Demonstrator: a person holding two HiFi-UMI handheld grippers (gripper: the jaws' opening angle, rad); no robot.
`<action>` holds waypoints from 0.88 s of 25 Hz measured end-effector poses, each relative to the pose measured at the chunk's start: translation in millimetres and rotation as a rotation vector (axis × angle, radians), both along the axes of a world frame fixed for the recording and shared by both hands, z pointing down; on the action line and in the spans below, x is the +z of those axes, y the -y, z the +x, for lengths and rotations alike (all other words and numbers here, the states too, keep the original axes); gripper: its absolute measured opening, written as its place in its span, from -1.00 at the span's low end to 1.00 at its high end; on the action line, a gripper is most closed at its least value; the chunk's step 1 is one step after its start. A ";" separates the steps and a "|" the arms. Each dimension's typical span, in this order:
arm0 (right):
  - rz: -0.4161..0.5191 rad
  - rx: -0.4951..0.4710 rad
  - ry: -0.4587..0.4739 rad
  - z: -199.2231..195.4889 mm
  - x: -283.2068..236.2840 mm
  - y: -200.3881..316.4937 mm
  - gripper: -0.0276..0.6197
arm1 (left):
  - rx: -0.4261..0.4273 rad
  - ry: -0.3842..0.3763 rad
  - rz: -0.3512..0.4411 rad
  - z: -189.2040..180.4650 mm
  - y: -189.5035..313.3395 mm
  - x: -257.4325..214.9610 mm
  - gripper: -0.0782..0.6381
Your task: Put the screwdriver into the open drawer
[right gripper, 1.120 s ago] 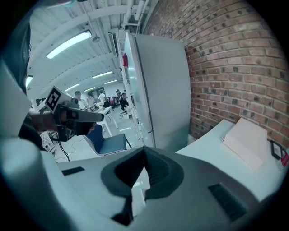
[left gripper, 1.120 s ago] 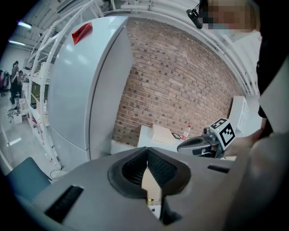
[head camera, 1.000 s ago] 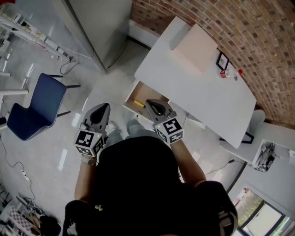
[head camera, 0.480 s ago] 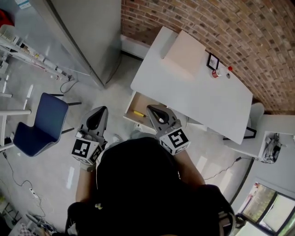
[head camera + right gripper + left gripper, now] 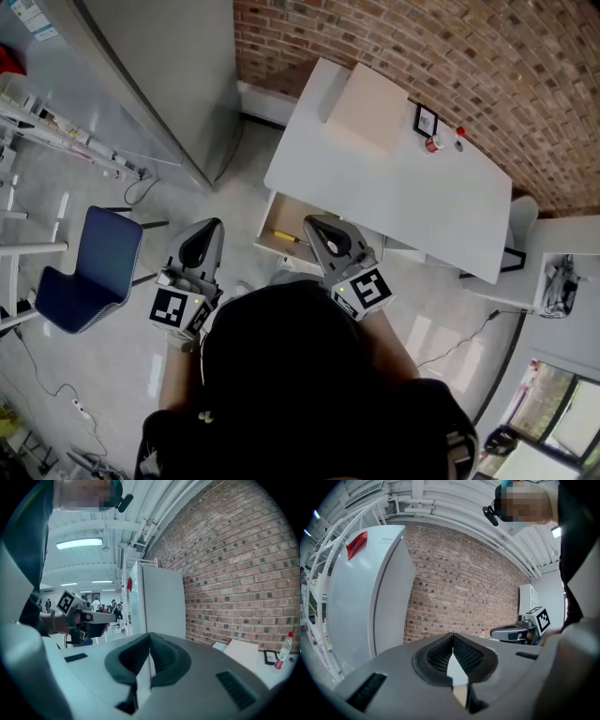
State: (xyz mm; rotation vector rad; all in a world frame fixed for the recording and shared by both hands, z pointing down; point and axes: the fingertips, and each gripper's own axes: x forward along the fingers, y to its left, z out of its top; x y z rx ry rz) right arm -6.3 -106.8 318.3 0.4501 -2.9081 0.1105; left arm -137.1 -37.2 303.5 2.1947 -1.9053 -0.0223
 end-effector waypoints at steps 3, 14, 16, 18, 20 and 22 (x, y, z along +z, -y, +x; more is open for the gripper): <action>0.009 -0.006 0.002 3.7 -3.2 -4.3 -0.89 | 0.014 0.000 0.005 4.2 -0.1 -0.8 -0.77; 0.000 0.014 -0.005 12.7 -1.3 -9.8 -0.89 | 0.042 0.002 0.001 15.8 -2.4 -1.5 -0.77; 0.003 0.014 -0.003 13.4 -3.0 -11.0 -0.89 | 0.044 0.004 -0.001 15.5 -3.2 -0.9 -0.77; 0.008 0.013 -0.002 13.7 -4.0 -12.3 -0.89 | 0.044 0.006 -0.002 15.2 -4.7 -0.3 -0.77; 0.008 0.016 -0.004 15.2 -3.9 -13.7 -0.89 | 0.045 0.008 -0.005 16.1 -6.9 0.4 -0.77; 0.006 0.018 -0.005 17.1 -3.5 -15.1 -0.89 | 0.046 0.010 -0.007 17.6 -8.8 0.5 -0.77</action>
